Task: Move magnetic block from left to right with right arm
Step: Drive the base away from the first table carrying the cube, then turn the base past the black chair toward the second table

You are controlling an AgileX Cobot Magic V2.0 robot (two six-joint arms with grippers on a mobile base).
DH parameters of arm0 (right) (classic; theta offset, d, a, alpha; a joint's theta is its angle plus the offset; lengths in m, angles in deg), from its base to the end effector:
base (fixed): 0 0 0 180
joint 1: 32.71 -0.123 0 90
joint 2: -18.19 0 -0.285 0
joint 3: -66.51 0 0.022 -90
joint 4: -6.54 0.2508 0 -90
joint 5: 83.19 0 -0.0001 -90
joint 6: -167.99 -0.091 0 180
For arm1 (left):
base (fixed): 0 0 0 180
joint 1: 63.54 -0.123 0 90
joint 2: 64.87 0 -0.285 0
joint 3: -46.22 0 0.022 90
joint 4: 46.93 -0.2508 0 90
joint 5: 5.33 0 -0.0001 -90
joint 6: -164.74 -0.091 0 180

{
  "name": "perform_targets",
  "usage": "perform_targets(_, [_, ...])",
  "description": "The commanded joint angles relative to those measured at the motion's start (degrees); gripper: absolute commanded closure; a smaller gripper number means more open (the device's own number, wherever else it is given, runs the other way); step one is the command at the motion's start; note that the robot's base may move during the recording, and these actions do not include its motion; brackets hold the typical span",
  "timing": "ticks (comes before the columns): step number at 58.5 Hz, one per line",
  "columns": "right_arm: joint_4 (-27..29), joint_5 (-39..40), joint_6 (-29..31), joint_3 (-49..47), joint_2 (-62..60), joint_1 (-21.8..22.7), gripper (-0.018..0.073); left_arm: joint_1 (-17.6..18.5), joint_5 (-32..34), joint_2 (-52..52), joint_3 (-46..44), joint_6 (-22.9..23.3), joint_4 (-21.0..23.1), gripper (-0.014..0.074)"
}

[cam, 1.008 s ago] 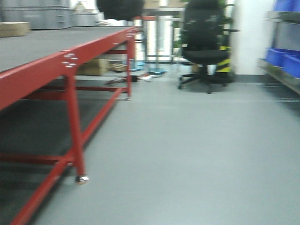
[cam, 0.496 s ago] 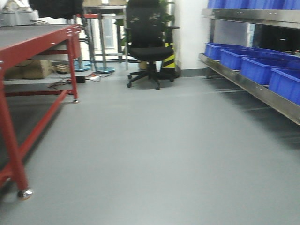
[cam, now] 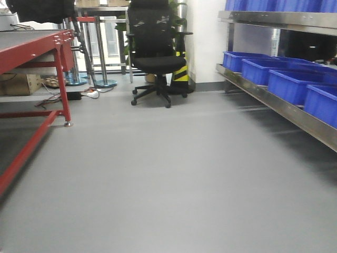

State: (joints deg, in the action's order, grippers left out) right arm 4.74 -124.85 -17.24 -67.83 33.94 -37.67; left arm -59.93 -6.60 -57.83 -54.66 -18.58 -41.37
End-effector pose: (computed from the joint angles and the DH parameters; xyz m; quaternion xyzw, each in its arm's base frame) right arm 0.0241 0.0002 0.3190 -0.0008 0.7829 0.0398 0.6209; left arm 0.0567 -0.0038 0.2007 0.0090 0.6910 -0.0376 0.7218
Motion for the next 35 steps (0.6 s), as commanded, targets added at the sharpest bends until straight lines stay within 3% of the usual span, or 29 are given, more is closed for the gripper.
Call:
perform_targets(1, [-0.54, 4.97, 0.39, -1.72, 0.87, 0.22, 0.0385, 0.09, 4.56, -0.68, 0.55, 0.34, 0.27, 0.0722])
perform_targets(35, [-0.54, 4.97, 0.39, -1.72, 0.88, 0.22, 0.0385, 0.09, 4.56, -0.68, 0.55, 0.34, 0.27, 0.0722])
